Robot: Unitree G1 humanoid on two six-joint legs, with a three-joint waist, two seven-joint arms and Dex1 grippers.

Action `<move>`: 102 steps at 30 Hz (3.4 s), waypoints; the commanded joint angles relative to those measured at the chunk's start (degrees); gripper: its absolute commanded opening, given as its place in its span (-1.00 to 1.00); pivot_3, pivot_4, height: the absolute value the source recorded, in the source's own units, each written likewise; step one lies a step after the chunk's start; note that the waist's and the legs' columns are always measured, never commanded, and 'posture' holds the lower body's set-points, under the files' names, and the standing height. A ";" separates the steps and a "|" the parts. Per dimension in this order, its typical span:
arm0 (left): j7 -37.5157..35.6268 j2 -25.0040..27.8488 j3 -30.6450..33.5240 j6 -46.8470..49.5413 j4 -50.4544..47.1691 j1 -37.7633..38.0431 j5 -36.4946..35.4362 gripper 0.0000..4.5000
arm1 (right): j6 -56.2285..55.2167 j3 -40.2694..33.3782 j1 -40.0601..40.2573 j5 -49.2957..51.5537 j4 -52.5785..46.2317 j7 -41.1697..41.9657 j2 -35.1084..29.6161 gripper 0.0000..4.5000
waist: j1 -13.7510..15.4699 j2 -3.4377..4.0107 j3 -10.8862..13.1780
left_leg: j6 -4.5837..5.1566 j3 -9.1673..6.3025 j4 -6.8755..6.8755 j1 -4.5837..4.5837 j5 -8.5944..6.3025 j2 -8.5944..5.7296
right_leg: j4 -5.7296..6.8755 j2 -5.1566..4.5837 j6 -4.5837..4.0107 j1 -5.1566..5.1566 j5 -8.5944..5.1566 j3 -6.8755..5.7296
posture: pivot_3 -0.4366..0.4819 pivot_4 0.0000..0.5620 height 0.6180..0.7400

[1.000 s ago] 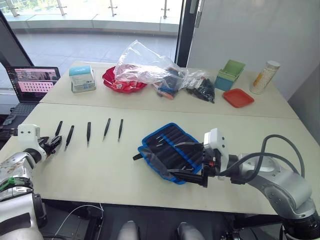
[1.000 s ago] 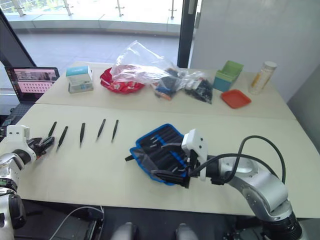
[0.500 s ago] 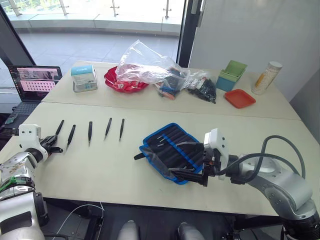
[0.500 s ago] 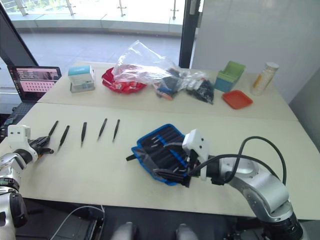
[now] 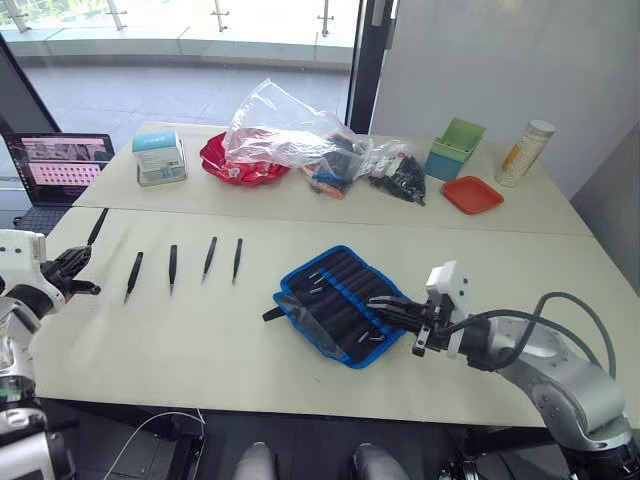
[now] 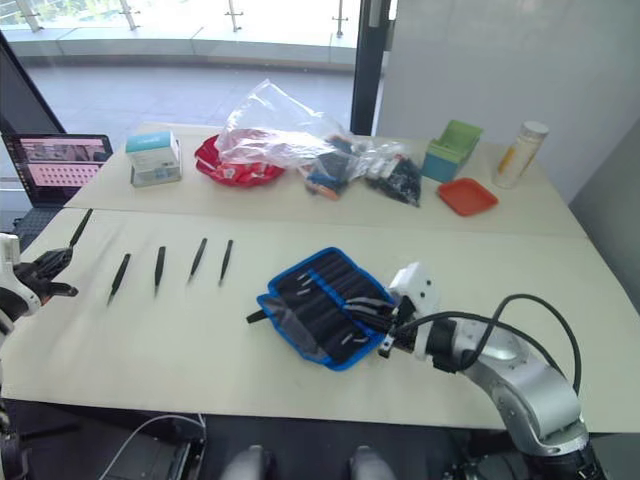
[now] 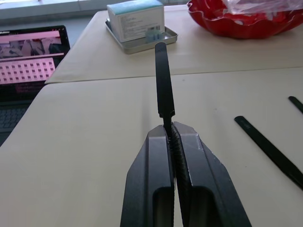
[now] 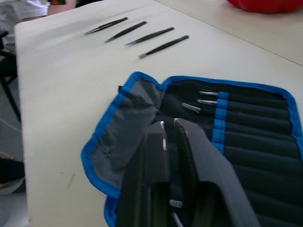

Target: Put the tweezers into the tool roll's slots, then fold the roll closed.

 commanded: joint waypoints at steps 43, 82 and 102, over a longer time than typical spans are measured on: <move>9.91 -10.37 -41.46 61.60 -46.03 -17.79 -15.20 -1.00 | -14.82 4.56 5.50 -17.10 17.77 -5.06 11.47 -0.99 | -0.02 0.13 0.11 | -0.01 -0.13 0.03 0.10 0.02 -0.21 | -0.11 0.11 0.02 0.20 -0.01 0.38 | -0.05 -0.47 0.63; -0.32 -32.00 -52.19 33.95 -10.20 -27.07 9.35 -1.00 | -8.49 8.46 8.61 -19.91 12.56 -6.15 8.73 -0.99 | 0.35 0.14 -0.06 | -0.01 -0.40 0.09 0.09 0.04 -0.48 | -0.17 0.10 0.13 0.48 -0.04 0.51 | -0.05 -0.47 0.63; -8.16 -16.09 -31.15 36.11 -33.46 -15.72 -0.27 0.99 | -7.23 8.24 6.91 -20.75 14.19 -8.75 11.01 -1.00 | -0.59 0.15 -0.06 | -0.03 -0.58 0.07 0.04 0.05 -0.43 | -0.14 0.21 0.14 0.40 -0.05 0.56 | -0.05 -0.47 0.63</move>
